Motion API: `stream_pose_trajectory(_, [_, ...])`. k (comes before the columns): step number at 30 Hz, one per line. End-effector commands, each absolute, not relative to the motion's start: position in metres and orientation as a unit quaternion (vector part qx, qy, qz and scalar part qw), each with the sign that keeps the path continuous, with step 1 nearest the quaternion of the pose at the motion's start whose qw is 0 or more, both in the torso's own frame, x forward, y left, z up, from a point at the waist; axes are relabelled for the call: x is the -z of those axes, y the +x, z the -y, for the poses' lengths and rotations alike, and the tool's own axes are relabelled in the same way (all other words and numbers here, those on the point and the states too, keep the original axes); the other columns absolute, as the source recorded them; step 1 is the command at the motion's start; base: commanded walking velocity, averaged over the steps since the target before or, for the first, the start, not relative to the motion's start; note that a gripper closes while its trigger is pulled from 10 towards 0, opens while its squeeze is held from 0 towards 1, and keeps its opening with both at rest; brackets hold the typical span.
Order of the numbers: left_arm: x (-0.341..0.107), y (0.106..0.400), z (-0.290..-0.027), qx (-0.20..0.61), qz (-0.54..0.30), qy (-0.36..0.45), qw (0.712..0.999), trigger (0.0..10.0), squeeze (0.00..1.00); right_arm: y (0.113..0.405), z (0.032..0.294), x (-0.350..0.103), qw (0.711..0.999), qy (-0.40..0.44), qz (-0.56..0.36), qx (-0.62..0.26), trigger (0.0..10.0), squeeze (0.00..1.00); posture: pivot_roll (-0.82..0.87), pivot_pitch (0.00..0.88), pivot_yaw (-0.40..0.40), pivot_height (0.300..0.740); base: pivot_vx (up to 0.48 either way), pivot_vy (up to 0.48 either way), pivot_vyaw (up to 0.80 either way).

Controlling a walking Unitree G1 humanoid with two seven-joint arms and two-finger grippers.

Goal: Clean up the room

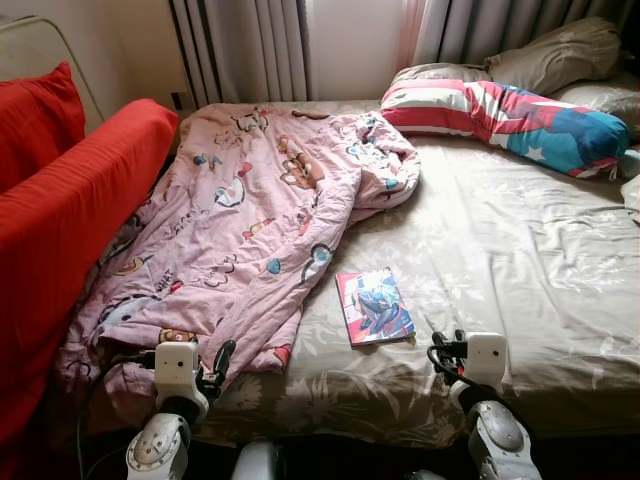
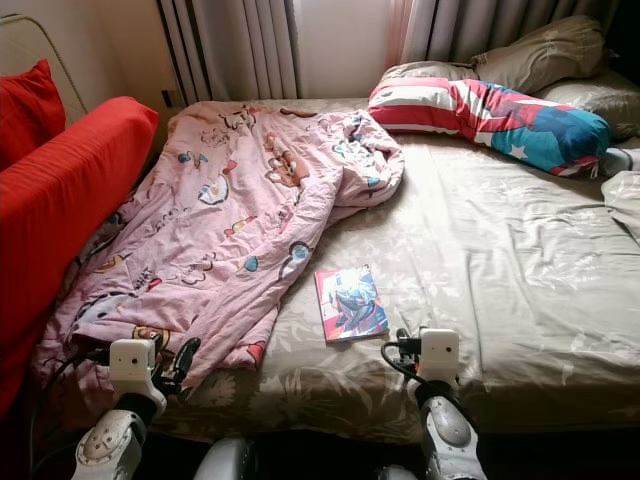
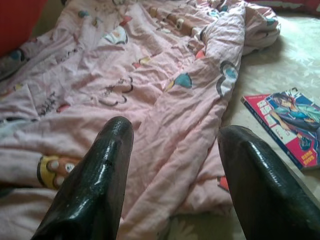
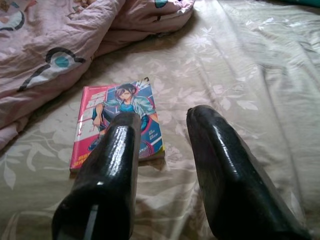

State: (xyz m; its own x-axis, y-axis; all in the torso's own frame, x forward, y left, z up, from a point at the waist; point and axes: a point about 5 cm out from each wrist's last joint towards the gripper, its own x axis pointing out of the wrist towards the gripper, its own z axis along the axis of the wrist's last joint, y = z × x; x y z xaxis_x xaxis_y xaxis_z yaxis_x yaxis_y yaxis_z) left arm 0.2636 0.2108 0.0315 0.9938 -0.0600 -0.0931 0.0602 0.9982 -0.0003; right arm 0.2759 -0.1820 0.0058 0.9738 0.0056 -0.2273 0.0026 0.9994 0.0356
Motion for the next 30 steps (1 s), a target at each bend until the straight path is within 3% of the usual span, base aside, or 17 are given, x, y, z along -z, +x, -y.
stream_pose_trajectory(1, [-0.031, 0.266, -0.216, 0.026, -0.055, 0.001, 0.998, 10.0, 0.00, 0.278, 0.179, -0.005, 0.992, 0.024, -0.120, 0.001, 10.0, 0.00, -0.06, 0.006, 0.061, 0.642, 0.000, 0.000, 0.00])
stream_pose_trajectory(21, [-0.028, 0.255, -0.215, -0.001, -0.044, -0.020, 0.999, 10.0, 0.00, 0.272, 0.182, -0.002, 0.992, 0.015, -0.126, -0.010, 10.0, 0.00, -0.04, 0.057, 0.027, 0.642, 0.000, 0.000, 0.00])
stream_pose_trajectory(30, [-0.027, 0.254, -0.213, 0.008, -0.049, -0.020, 0.999, 10.0, 0.00, 0.268, 0.181, 0.001, 0.992, 0.020, -0.128, -0.007, 10.0, 0.00, -0.05, 0.061, 0.037, 0.615, 0.000, 0.000, 0.00])
